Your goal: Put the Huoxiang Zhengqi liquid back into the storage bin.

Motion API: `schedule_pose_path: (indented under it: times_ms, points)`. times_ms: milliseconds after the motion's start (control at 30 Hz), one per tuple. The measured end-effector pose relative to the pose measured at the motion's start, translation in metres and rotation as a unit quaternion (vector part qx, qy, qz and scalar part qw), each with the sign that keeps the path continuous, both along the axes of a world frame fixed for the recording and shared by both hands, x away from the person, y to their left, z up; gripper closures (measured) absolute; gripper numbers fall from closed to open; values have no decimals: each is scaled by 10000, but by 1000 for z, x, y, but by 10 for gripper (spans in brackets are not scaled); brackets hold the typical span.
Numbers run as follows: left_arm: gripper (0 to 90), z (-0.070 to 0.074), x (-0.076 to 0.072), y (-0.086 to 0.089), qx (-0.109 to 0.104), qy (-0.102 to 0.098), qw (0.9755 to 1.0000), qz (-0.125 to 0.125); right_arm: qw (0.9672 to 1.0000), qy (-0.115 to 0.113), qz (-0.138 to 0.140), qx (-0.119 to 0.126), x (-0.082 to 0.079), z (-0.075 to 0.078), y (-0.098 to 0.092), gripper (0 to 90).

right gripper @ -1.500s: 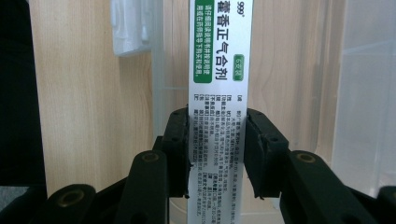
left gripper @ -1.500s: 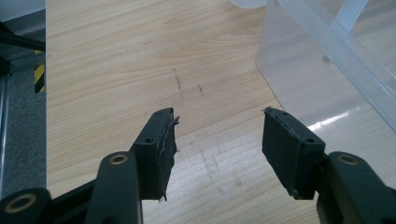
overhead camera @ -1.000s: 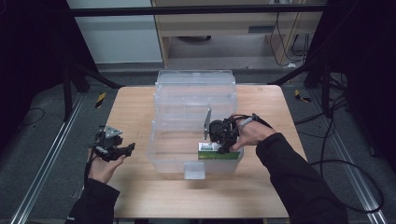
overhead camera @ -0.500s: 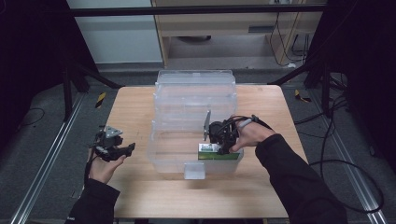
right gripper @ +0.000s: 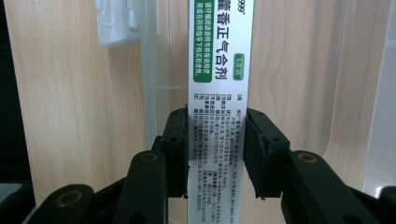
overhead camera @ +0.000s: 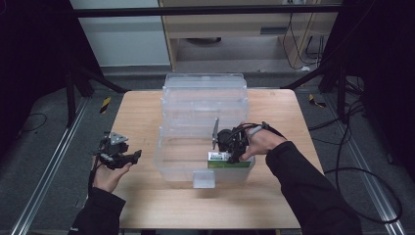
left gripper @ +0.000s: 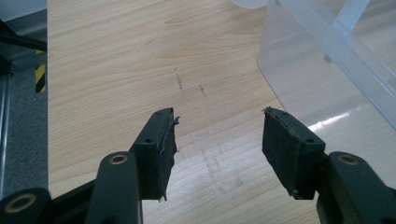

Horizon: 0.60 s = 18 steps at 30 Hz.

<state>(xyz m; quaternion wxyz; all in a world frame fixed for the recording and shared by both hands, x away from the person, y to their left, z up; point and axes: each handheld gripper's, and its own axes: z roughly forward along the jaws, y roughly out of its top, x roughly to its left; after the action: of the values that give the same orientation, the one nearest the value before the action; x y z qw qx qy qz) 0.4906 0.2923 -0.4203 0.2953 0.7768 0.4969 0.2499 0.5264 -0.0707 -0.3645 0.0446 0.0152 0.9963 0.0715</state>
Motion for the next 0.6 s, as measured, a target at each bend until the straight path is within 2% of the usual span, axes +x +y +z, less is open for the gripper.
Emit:
schedule_pose_path:
  times_ms: [267,300,500,600]
  points:
    - [434,0,0,0,-1,0,10000,3,10000,19,-3,-70,1,-6,1,632]
    - [434,0,0,0,-1,-1,10000,4,9999,46,-40,-103,1,-6,0,655]
    - [434,0,0,-1,13,7,10000,-7,9997,19,-175,170,2,4,-6,643]
    - [434,0,0,-1,7,7,10000,1,9996,-29,-132,260,2,8,-8,632]
